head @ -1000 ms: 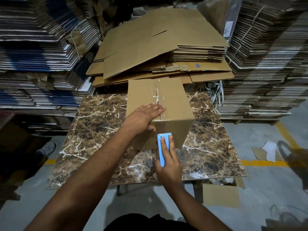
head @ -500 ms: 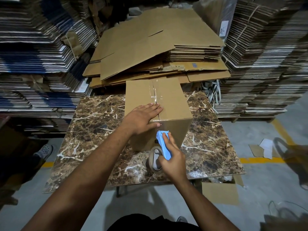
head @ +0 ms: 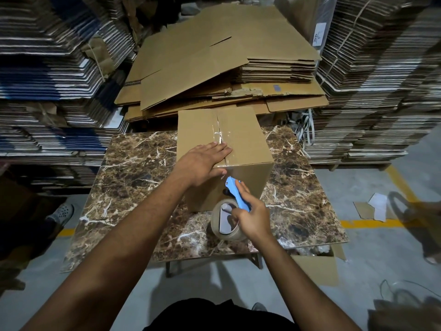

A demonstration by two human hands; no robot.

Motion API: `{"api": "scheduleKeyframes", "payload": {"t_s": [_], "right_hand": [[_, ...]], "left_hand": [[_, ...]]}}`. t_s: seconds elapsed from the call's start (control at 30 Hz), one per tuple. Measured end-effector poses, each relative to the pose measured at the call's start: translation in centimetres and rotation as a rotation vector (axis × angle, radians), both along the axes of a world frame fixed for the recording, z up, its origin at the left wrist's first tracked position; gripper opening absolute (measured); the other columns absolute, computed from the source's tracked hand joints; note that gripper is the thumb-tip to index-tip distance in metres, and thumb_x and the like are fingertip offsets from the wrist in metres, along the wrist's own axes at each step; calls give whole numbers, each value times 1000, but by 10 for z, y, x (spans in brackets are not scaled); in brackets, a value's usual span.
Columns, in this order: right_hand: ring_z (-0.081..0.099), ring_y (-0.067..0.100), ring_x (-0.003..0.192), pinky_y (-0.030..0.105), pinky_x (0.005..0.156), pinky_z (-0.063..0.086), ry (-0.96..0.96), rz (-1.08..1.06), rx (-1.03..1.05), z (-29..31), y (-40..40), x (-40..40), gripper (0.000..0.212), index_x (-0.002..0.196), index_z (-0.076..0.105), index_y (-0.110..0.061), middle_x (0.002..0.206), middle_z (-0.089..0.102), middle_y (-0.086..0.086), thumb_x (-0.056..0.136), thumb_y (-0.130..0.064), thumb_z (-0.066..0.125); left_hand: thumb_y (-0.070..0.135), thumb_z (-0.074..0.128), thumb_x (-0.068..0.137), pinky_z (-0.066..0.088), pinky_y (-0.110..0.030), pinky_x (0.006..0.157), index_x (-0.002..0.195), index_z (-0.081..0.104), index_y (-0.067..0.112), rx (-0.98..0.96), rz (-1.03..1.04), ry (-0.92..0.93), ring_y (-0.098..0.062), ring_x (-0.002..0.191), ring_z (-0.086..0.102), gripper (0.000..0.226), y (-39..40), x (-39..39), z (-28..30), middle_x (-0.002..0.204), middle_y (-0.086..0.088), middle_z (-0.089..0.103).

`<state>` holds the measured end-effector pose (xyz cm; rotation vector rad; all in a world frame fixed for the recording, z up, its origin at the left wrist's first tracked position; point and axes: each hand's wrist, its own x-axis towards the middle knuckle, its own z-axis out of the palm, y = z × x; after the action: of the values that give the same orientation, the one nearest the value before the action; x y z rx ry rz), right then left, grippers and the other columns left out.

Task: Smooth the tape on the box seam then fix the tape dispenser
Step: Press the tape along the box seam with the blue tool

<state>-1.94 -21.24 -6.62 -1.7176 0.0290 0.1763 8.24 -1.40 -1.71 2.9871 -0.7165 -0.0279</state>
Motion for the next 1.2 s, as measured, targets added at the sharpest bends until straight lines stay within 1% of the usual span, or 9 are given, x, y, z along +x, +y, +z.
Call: {"api": "scheduleKeyframes", "payload": {"t_s": [0.13, 0.23, 0.3, 0.37, 0.43, 0.67, 0.83, 1.0, 1.2], "right_hand": [[60, 10, 102, 27, 84, 51, 147, 20, 10, -14, -1, -5, 77, 130, 63, -43, 138, 66, -3, 61, -9, 68], [57, 7, 124, 33, 107, 49, 166, 59, -32, -27, -4, -24, 74, 132, 62, -43, 146, 58, -9, 69, -5, 74], [50, 5, 135, 26, 112, 44, 138, 61, -70, -31, -10, -21, 73, 138, 59, -35, 149, 52, -13, 76, 1, 74], [45, -2, 136, 4, 99, 41, 110, 52, -92, -28, -14, -14, 74, 139, 58, -37, 151, 49, -17, 78, 2, 74], [43, -6, 135, -5, 86, 37, 80, 37, -97, -26, -16, -10, 78, 139, 58, -37, 151, 48, -19, 76, 6, 72], [43, -11, 132, -3, 83, 39, 20, 42, -82, -31, -26, -15, 82, 140, 59, -33, 153, 46, -17, 72, 12, 67], [40, -35, 112, 0, 85, 42, -4, 50, -79, -33, -25, -19, 80, 139, 60, -30, 150, 48, -16, 73, 14, 64], [40, -34, 115, 1, 86, 43, -10, 66, -60, -33, -23, -18, 80, 139, 60, -31, 148, 48, -19, 73, 15, 62], [38, -34, 117, -1, 86, 40, -12, 65, -59, -38, -23, -14, 81, 138, 61, -33, 150, 47, -18, 72, 14, 62]], "left_hand": [[57, 39, 100, 16, -42, 124, 160, 11, 33, 2, -4, 4, -20, 156, 13, 70, 0, 2, 2, 169, 4, 12], [57, 39, 100, 15, -41, 124, 160, 10, 33, 4, -5, -1, -19, 156, 12, 70, 0, 3, 0, 169, 4, 11], [58, 37, 100, 16, -41, 124, 160, 11, 33, -1, -9, -12, -19, 156, 13, 70, 1, 4, 0, 169, 4, 12], [61, 36, 99, 17, -40, 124, 159, 13, 34, -9, -7, -20, -18, 156, 15, 71, 2, 3, 1, 169, 5, 14], [69, 36, 95, 19, -41, 123, 158, 20, 35, -29, 25, -16, -17, 155, 18, 73, -1, 0, 4, 168, 7, 19], [76, 46, 85, 44, -42, 98, 134, 50, 29, 24, 154, -303, -22, 136, 51, 69, -26, -5, -7, 148, 6, 54], [78, 64, 69, 37, -43, 113, 145, 39, 27, 96, 168, -262, -22, 145, 42, 94, -27, -12, -12, 157, 3, 45], [74, 25, 94, 35, -44, 114, 142, 45, 31, 2, 252, -327, -21, 144, 43, 68, -37, -14, -14, 155, 5, 48], [77, 26, 90, 34, -45, 115, 148, 38, 27, 100, 266, -320, -23, 146, 40, 78, -36, -10, -22, 158, 3, 44]]}}
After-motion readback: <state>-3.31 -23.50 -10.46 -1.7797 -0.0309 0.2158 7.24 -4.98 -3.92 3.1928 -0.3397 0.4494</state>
